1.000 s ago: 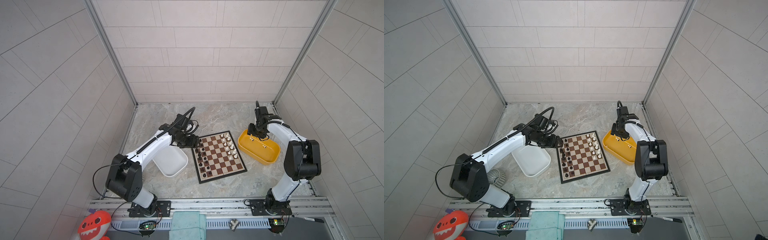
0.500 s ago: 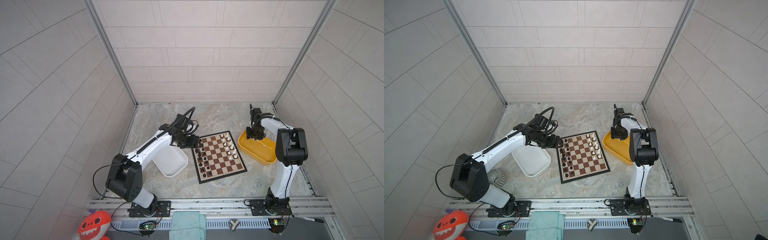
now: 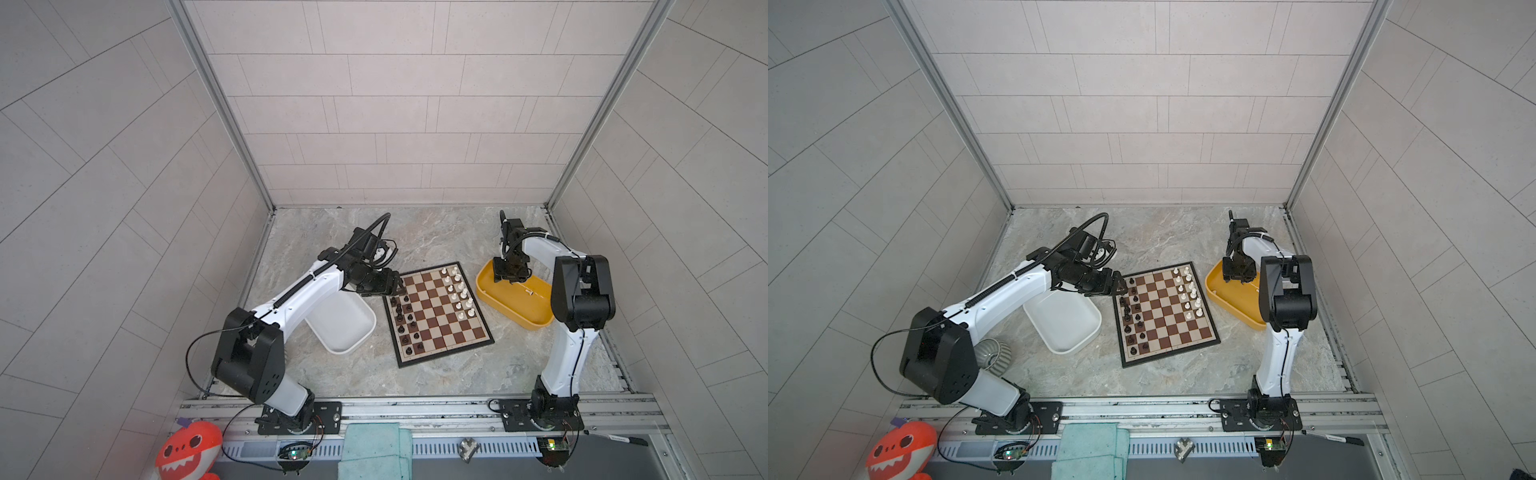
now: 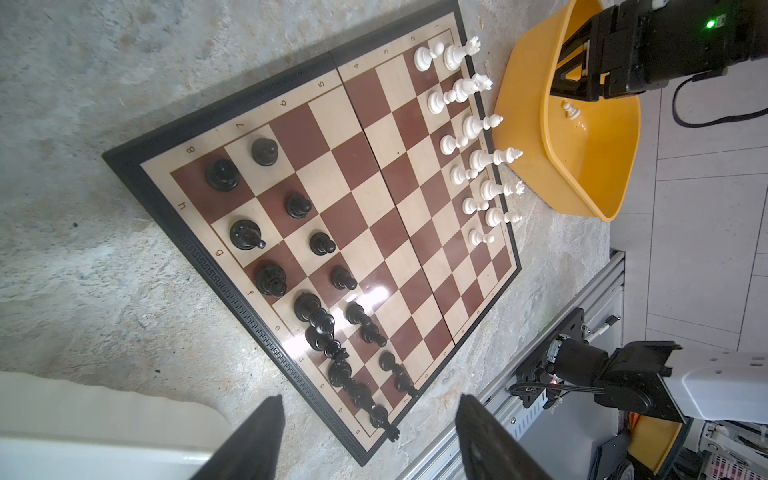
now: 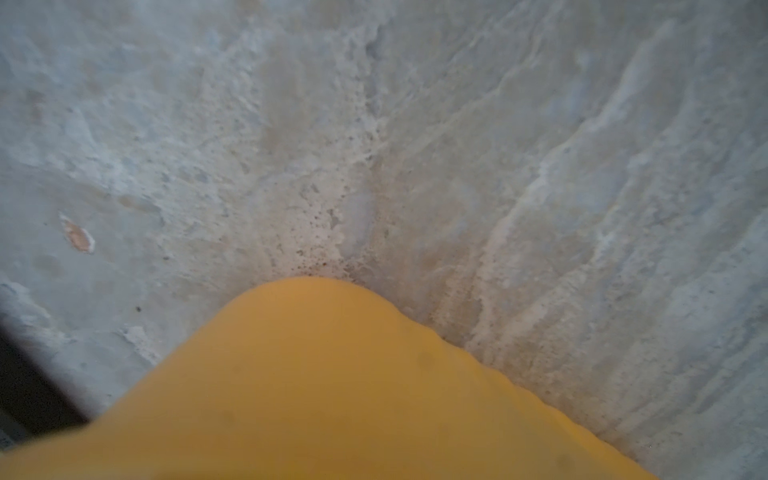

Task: Set up the chess pieces on the board

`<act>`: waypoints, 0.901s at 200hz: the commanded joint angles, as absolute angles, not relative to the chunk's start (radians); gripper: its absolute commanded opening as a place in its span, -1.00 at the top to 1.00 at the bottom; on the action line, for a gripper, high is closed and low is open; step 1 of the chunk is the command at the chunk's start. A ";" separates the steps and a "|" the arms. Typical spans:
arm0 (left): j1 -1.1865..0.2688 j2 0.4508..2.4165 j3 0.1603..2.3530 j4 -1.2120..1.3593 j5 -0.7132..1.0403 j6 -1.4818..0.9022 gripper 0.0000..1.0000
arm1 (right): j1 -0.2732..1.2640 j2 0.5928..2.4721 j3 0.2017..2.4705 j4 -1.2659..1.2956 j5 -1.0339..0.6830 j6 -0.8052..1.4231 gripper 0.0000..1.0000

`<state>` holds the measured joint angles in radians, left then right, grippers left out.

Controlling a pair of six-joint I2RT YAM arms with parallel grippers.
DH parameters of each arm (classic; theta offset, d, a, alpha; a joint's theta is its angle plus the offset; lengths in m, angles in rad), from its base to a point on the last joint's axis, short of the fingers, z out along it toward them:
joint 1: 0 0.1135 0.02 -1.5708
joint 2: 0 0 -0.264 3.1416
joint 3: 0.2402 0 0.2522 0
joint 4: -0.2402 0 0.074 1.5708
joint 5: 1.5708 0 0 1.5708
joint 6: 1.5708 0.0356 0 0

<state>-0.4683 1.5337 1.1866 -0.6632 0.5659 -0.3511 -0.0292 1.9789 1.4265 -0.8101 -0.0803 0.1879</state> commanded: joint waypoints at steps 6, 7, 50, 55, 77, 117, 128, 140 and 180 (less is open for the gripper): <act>-0.472 1.517 1.183 -0.657 0.577 -0.357 -0.44 | -0.034 1.983 1.447 -0.791 -0.081 0.183 -0.04; -0.472 1.516 1.183 -0.657 0.577 -0.357 -0.44 | -0.034 1.983 1.447 -0.789 -0.084 0.183 -0.04; -0.472 1.506 1.178 -0.658 0.575 -0.359 -0.44 | -0.027 1.968 1.458 -0.795 -0.087 0.168 0.00; -0.472 1.506 1.178 -0.657 0.574 -0.360 -0.44 | -0.024 1.962 1.453 -0.791 -0.085 0.167 0.01; -0.473 1.500 1.177 -0.656 0.574 -0.362 -0.44 | -0.012 1.944 1.431 -0.772 -0.057 0.160 0.03; -0.473 1.491 1.167 -0.654 0.572 -0.363 -0.44 | 0.000 1.958 1.455 -0.776 0.007 0.134 0.03; -0.473 1.488 1.165 -0.655 0.572 -0.363 -0.44 | 0.000 1.953 1.454 -0.769 0.005 0.126 0.01; -0.472 1.486 1.166 -0.655 0.573 -0.364 -0.44 | 0.000 1.959 1.454 -0.765 0.008 0.120 0.01; -0.473 1.486 1.163 -0.652 0.574 -0.365 -0.44 | 0.002 1.970 1.439 -0.726 -0.008 0.105 -0.03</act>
<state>-0.4683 1.5127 1.1736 -0.6598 0.5686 -0.3630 0.0002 1.9789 1.4380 -0.7612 -0.0223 0.1345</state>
